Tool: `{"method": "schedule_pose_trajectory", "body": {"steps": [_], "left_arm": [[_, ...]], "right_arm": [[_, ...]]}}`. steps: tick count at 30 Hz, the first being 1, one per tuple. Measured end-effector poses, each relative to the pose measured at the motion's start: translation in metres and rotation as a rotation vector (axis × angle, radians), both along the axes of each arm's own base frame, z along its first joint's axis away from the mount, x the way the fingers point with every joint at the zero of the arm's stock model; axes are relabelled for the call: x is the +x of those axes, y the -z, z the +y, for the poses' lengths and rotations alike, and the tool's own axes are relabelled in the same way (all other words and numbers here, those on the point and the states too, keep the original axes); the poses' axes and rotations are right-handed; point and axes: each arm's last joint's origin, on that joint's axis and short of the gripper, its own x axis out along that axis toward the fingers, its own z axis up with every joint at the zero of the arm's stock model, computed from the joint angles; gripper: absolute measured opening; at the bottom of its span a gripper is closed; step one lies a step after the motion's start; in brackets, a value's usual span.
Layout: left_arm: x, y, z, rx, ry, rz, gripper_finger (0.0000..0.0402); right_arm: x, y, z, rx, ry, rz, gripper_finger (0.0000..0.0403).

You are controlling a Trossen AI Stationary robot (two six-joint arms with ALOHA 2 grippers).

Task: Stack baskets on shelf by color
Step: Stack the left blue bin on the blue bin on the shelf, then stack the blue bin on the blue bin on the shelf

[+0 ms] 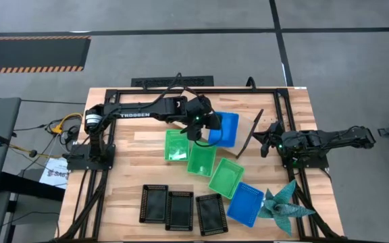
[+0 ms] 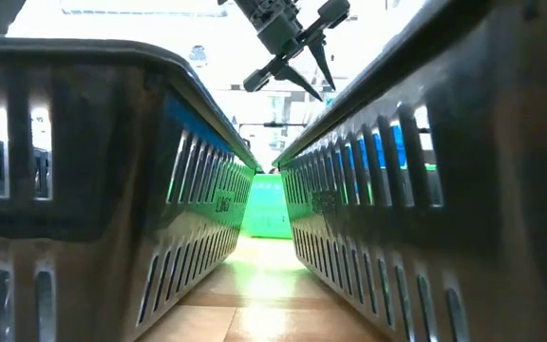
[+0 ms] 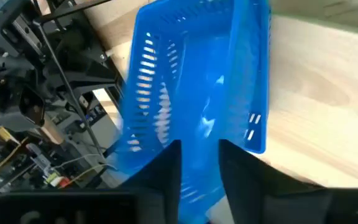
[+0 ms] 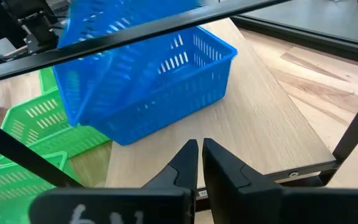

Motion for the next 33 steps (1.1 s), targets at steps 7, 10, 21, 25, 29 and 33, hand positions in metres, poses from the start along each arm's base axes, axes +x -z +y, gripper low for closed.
{"method": "schedule_pose_trajectory", "body": {"steps": [7,10,21,25,29,33], "left_arm": [[0.001,-0.001,0.0,0.0,-0.015,-0.009,0.0174],[0.002,-0.005,-0.002,0.013,-0.082,-0.049,0.0191],[-0.025,-0.072,-0.07,-0.7,-0.435,-0.369,0.0192],[-0.032,-0.084,-0.091,-1.237,-0.617,-0.299,0.0192],[-0.034,-0.073,-0.118,-1.357,-0.584,-0.149,0.0192],[-0.023,-0.047,-0.154,-1.346,-0.558,-0.159,0.0192]], "right_arm": [[0.0,0.0,0.0,0.007,-0.014,0.0,0.005],[0.0,0.0,0.0,0.007,-0.014,0.0,0.005],[0.002,0.0,0.004,0.072,-0.123,-0.017,0.005],[0.002,0.0,0.004,0.074,-0.129,-0.019,0.005],[0.002,-0.001,0.004,0.075,-0.128,-0.021,0.005],[0.002,0.0,0.004,0.099,-0.118,-0.029,0.005]]}}
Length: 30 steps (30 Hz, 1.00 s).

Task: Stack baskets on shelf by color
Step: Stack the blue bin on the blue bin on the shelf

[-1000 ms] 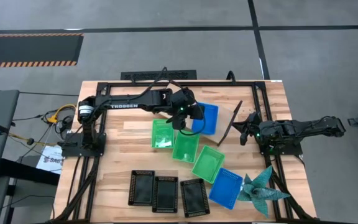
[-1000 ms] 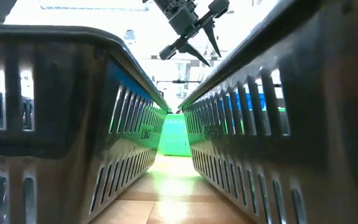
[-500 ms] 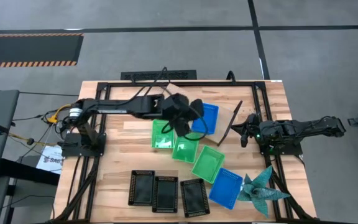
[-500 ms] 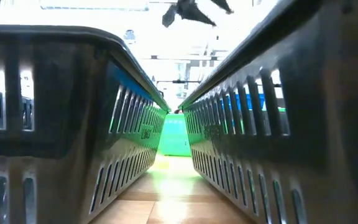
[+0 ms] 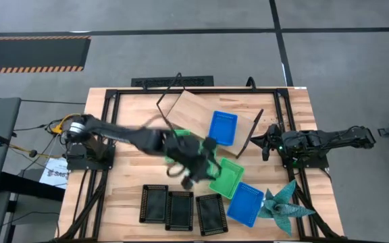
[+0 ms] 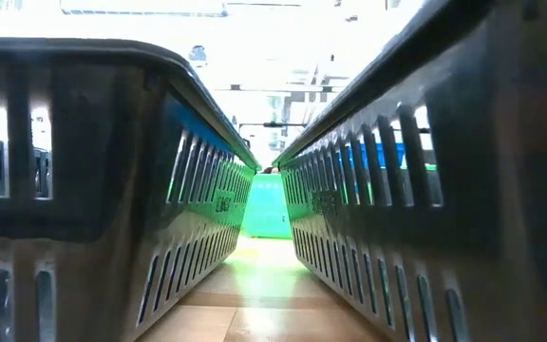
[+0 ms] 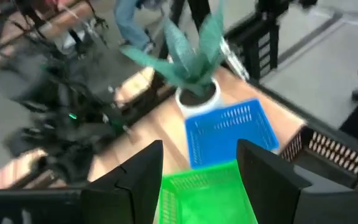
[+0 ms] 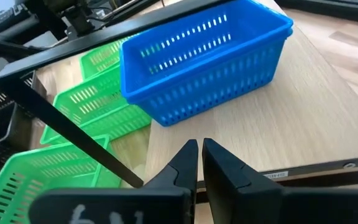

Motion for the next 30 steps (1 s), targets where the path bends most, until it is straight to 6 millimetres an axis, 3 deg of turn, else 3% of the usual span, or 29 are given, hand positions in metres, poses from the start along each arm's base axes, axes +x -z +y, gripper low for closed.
{"method": "schedule_pose_trajectory", "body": {"steps": [10,19,24,30], "left_arm": [[0.047,0.074,-0.081,0.107,0.015,-0.078,0.0192],[0.089,0.132,-0.112,0.093,0.061,-0.019,0.0192],[0.109,0.14,-0.123,0.018,0.139,-0.015,0.0192],[0.125,0.154,-0.129,-0.041,0.093,0.033,0.0192]], "right_arm": [[0.0,0.003,0.003,0.028,-0.042,0.032,0.005],[0.0,0.003,0.007,0.029,-0.088,0.036,0.005],[0.0,0.003,0.009,0.028,-0.106,0.038,0.005],[0.0,0.003,0.011,0.034,-0.124,0.037,0.005]]}}
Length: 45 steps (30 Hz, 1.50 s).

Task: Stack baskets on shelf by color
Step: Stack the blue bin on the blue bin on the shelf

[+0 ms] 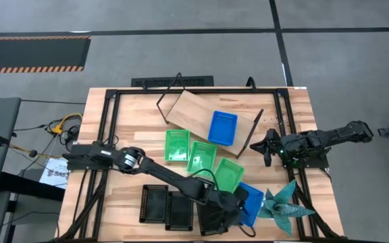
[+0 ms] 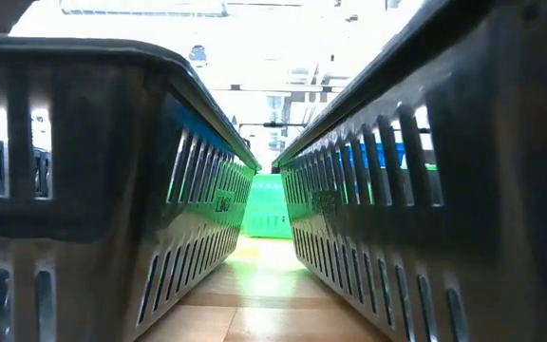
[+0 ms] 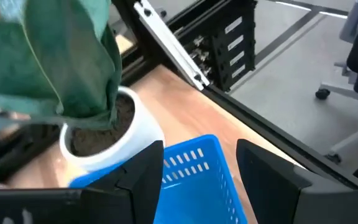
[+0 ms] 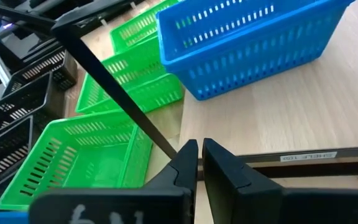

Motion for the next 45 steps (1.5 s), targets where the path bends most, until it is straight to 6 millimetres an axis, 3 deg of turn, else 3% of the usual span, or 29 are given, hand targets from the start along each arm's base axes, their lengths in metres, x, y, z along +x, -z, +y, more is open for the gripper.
{"method": "schedule_pose_trajectory", "body": {"steps": [4,13,18,28,45], "left_arm": [[0.003,0.014,-0.002,-0.021,-0.029,0.062,0.0192],[-0.003,0.019,-0.009,-0.015,-0.094,0.12,0.0192],[-0.006,0.036,-0.008,0.03,-0.126,0.19,0.0192],[-0.007,0.035,-0.007,0.042,-0.13,0.212,0.0185],[-0.009,0.037,-0.006,0.046,-0.118,0.239,0.0029]], "right_arm": [[0.0,0.0,0.002,0.014,-0.011,-0.003,0.005],[-0.001,0.0,0.005,0.016,-0.041,-0.002,0.005],[-0.001,0.0,0.005,0.015,-0.041,-0.002,0.005],[-0.001,0.0,0.005,0.014,-0.042,-0.002,0.005],[-0.001,0.0,0.005,0.014,-0.042,-0.002,0.005]]}}
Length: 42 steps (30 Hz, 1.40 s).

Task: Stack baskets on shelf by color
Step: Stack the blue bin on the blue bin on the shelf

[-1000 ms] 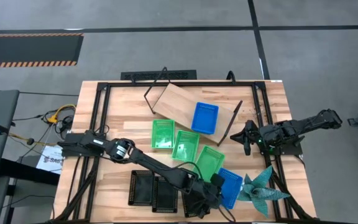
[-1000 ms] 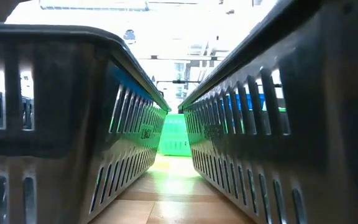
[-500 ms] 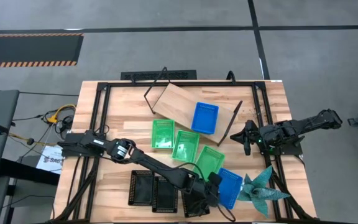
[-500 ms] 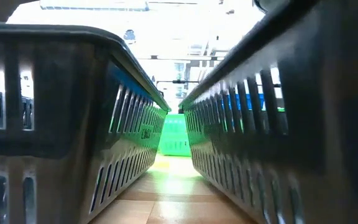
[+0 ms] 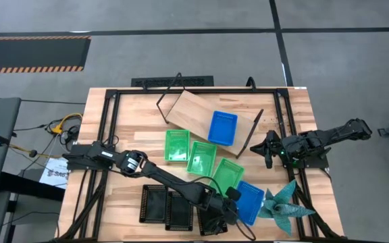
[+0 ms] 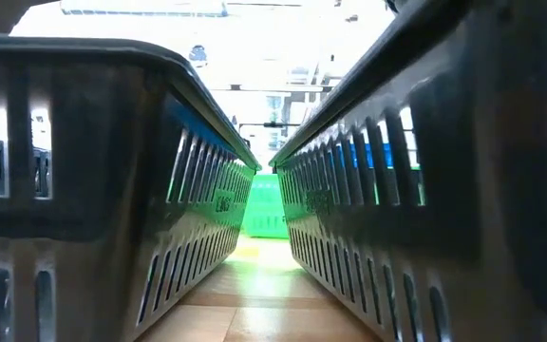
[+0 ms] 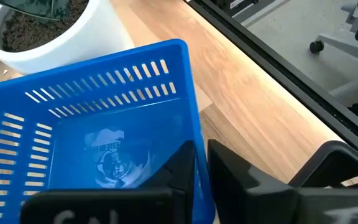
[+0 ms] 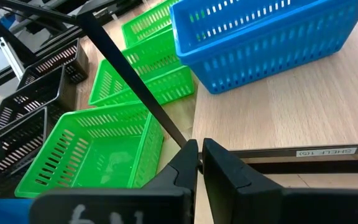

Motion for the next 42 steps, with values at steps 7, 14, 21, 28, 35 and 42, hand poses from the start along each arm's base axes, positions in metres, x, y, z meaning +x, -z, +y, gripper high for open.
{"method": "schedule_pose_trajectory", "body": {"steps": [7,14,21,28,35,42], "left_arm": [[0.0,0.0,0.0,0.009,0.013,-0.004,0.0004],[-0.001,-0.001,-0.001,0.024,0.021,-0.009,0.0001],[-0.007,-0.028,0.001,0.041,-0.029,-0.044,0.0],[-0.02,-0.073,0.006,0.033,-0.047,-0.078,0.0],[-0.046,-0.115,0.019,0.118,-0.151,-0.029,0.0],[-0.083,-0.163,0.044,0.262,-0.292,0.004,0.0]], "right_arm": [[0.0,0.0,0.0,0.0,0.0,0.0,0.005],[0.0,0.0,0.0,0.0,0.0,0.0,0.005],[0.0,0.0,0.0,0.001,0.0,0.0,0.005],[0.0,0.0,0.0,0.001,0.0,-0.001,0.005],[0.0,0.0,0.0,0.001,0.0,0.0,0.005],[0.0,0.0,0.0,0.0,0.0,0.0,0.005]]}}
